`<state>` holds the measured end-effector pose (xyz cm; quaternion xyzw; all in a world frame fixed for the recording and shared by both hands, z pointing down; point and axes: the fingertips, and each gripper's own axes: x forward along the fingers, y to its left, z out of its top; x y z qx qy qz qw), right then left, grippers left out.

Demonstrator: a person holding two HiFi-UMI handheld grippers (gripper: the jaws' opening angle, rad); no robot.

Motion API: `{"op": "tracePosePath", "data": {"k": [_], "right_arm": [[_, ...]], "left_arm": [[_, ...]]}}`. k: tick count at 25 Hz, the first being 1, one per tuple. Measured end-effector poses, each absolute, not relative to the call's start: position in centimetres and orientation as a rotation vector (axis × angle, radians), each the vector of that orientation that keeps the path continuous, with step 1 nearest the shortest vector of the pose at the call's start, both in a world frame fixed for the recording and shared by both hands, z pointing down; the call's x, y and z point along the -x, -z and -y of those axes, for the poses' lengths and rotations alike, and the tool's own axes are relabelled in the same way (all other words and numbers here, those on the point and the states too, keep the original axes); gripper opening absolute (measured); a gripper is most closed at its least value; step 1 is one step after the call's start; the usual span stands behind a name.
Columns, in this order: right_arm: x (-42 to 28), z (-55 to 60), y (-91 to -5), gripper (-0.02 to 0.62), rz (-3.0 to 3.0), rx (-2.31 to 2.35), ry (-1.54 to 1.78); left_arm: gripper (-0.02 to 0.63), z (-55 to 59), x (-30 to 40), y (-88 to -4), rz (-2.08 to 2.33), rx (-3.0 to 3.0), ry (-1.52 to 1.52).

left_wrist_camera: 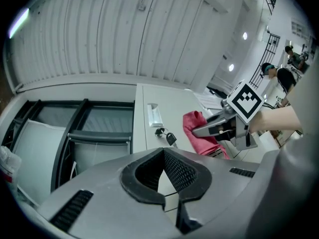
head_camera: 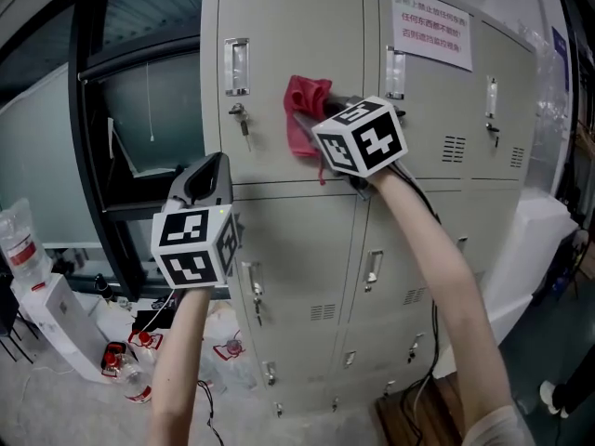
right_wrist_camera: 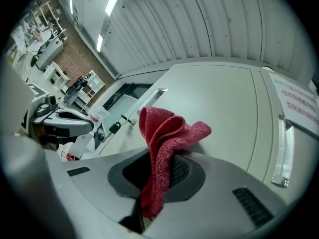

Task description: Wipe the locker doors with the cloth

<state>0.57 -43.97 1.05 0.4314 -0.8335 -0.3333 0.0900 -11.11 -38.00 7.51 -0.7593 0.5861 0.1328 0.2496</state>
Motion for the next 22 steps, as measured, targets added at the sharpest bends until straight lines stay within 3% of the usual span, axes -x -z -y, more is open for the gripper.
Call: {"op": "tracePosePath", "data": {"k": [22], "right_arm": [[-13.8, 44.7, -0.2, 0.026, 2.135, -1.753, 0.849]], "left_arm": [[0.015, 37.8, 5.6, -7.0, -1.485, 2.137, -0.391]]}}
